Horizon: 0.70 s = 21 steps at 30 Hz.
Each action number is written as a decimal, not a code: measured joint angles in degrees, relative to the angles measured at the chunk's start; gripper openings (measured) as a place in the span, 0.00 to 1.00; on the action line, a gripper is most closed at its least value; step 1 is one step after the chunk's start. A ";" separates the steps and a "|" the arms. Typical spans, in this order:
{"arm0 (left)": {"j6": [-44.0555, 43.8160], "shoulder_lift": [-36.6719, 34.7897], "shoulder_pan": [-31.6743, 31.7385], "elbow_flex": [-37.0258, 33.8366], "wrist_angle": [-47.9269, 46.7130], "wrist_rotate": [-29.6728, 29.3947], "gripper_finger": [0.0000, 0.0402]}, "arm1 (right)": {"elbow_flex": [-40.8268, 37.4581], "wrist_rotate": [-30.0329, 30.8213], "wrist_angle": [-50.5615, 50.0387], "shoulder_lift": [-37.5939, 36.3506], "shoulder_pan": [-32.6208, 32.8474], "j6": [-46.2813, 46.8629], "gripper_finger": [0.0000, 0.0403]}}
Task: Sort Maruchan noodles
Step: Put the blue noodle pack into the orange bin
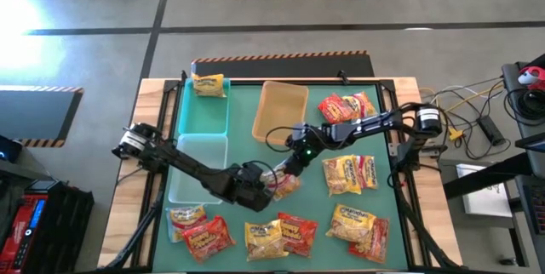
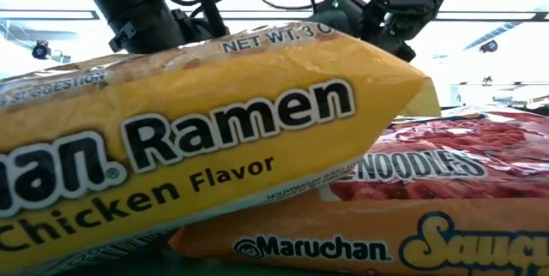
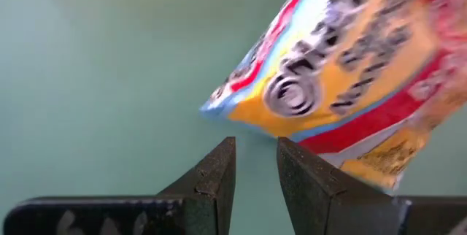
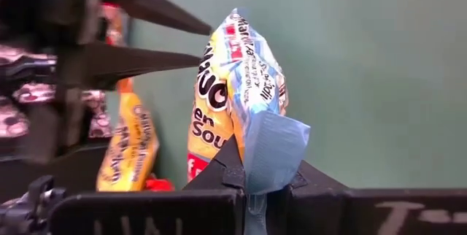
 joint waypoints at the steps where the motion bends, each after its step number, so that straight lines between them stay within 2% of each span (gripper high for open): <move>1: -0.37 -0.19 -0.13 -0.27 -0.21 0.01 0.21 | 0.00 -0.40 0.15 -0.50 -0.09 0.09 0.02; 21: -1.45 -1.46 -1.32 -1.20 -2.17 -0.25 0.21 | 0.11 -0.75 -0.46 -10.76 -2.65 0.07 0.02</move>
